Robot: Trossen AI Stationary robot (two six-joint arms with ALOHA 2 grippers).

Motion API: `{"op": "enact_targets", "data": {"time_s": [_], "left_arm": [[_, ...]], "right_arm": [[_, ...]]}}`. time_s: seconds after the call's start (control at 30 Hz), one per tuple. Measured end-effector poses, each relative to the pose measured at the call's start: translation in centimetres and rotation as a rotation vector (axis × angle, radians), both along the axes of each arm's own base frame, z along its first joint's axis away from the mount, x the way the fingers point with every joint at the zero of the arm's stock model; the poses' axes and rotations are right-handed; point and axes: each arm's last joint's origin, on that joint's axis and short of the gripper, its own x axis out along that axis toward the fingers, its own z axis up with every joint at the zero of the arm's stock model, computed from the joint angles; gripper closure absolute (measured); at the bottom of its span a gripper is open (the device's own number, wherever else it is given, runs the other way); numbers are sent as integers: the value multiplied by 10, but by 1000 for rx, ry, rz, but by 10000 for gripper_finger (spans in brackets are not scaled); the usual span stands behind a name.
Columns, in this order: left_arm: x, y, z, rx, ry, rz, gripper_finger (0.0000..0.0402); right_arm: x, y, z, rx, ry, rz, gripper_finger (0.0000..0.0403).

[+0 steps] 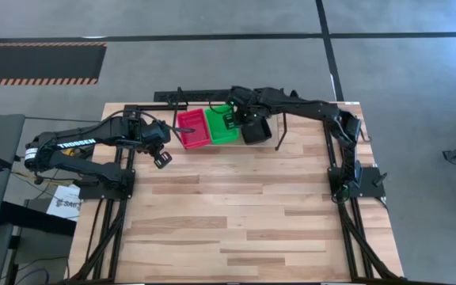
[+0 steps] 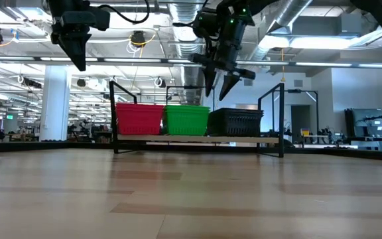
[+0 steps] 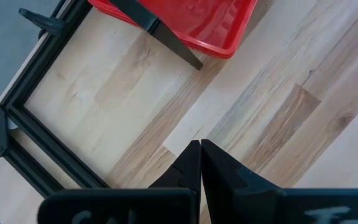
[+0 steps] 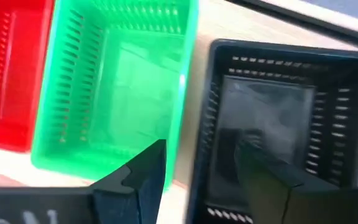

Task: Stack baskets on shelf by color
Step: Adjust the stacked bins on the shelf

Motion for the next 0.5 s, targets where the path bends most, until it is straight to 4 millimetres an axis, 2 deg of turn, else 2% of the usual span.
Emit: {"op": "enact_targets", "data": {"time_s": [0.13, 0.23, 0.3, 0.43, 0.5], "left_arm": [[0, 0, 0, 1, -3, 1, 401], [1, 0, 0, 8, -10, 4, 401], [2, 1, 1, 11, -22, 4, 401], [4, 1, 2, 16, -50, 4, 401], [6, 1, 2, 19, -62, 4, 402]], "right_arm": [[-9, 2, 8, 24, 88, 25, 203], [-17, 3, 4, 52, 171, 45, 232], [-19, 4, -2, 63, 212, 67, 266], [-21, 5, -13, 76, 247, 80, 366], [-20, 5, -16, 59, 239, 111, 391]]}}
